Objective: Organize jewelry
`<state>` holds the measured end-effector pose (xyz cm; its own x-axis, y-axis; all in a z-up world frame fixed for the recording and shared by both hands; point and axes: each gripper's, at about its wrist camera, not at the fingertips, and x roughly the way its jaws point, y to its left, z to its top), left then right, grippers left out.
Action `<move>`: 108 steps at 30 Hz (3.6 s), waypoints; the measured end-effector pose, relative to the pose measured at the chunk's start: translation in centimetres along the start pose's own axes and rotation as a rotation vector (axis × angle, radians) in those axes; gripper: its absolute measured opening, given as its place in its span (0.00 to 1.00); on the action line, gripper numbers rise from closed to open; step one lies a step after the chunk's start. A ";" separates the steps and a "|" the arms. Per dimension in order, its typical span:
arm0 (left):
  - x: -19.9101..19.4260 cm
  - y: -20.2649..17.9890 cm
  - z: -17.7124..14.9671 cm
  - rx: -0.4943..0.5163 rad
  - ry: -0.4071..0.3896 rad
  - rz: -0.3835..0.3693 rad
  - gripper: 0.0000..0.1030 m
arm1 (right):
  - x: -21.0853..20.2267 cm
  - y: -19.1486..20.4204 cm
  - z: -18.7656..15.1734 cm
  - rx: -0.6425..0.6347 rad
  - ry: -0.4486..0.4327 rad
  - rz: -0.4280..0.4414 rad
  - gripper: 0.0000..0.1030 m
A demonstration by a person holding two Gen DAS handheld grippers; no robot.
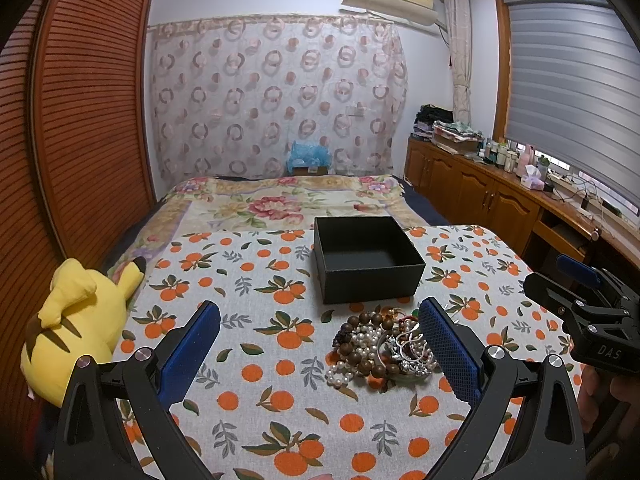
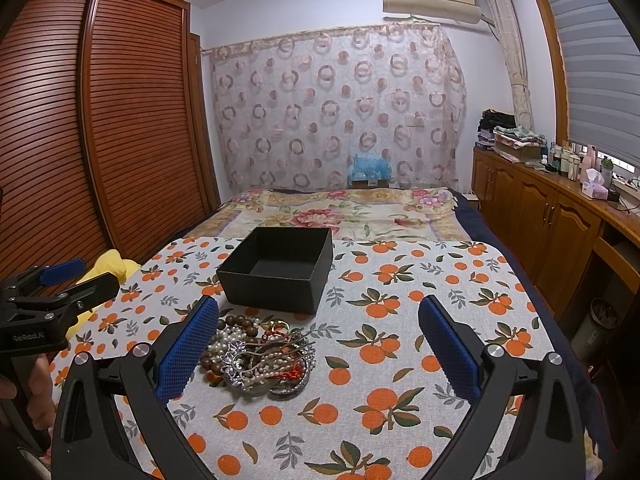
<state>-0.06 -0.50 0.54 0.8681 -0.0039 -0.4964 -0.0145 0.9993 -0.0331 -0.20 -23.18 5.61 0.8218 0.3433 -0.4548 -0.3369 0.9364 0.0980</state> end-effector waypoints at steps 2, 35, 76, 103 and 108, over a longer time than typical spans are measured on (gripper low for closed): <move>0.0 0.0 0.0 0.000 0.000 -0.001 0.93 | 0.0 0.0 0.0 0.000 0.000 0.000 0.98; -0.8 -0.6 0.4 -0.001 -0.004 -0.003 0.93 | 0.0 -0.1 0.0 -0.001 -0.002 0.001 0.98; 5.1 0.6 -4.0 0.023 0.210 -0.041 0.93 | 7.0 0.5 -3.0 -0.064 0.209 0.132 0.98; 6.9 0.6 -5.3 0.027 0.284 -0.062 0.93 | 12.8 1.1 -4.0 -0.031 0.411 0.222 0.51; 7.4 0.6 -5.4 0.026 0.297 -0.066 0.93 | 12.0 1.0 -3.4 -0.049 0.369 0.187 0.31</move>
<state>3.62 -0.09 -7.85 0.6833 -0.0751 -0.7262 0.0533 0.9972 -0.0530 7.76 -18.38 -2.74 0.5277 0.4500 -0.7205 -0.4939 0.8526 0.1708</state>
